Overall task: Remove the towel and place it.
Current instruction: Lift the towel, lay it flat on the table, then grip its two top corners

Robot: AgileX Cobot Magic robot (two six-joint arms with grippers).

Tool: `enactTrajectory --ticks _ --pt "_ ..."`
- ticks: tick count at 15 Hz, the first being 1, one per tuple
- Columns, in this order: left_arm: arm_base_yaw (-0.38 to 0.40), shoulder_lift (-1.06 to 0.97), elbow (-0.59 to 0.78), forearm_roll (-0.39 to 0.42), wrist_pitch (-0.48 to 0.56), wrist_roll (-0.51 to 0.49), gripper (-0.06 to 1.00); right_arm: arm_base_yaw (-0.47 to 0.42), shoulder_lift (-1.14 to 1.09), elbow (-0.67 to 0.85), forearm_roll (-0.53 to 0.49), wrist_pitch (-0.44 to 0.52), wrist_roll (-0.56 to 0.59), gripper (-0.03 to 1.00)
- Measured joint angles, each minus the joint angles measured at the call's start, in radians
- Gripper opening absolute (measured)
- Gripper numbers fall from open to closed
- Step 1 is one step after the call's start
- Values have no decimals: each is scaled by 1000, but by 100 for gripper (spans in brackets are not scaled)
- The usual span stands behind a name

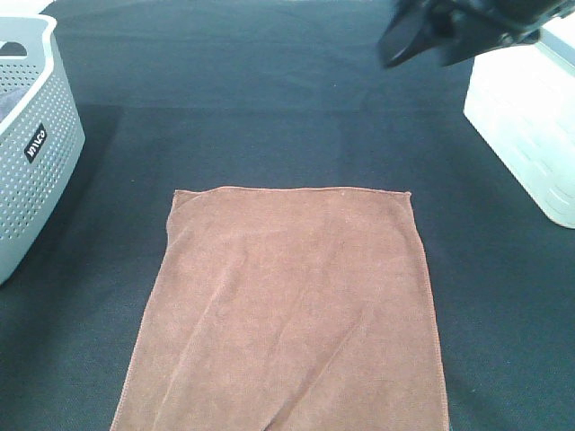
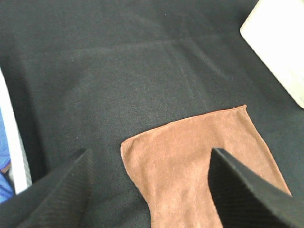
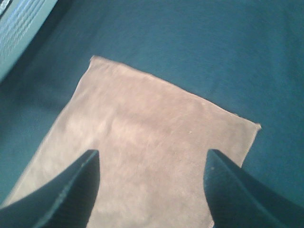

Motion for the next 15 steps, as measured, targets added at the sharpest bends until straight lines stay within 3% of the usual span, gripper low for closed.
enactTrajectory --ticks 2,4,9,12,15 --pt "0 60 -36 -6 6 0 65 -117 31 -5 144 9 -136 61" --pt "-25 133 -72 -6 10 0 65 -171 67 -6 222 16 -234 61" --pt "-165 320 -141 39 -7 -81 65 -177 201 -6 225 20 -312 60" --pt "-178 467 -242 80 4 -164 65 -206 313 -6 224 6 -347 60" --pt "-178 570 -324 107 63 -171 65 -249 394 -8 236 -38 -370 60"
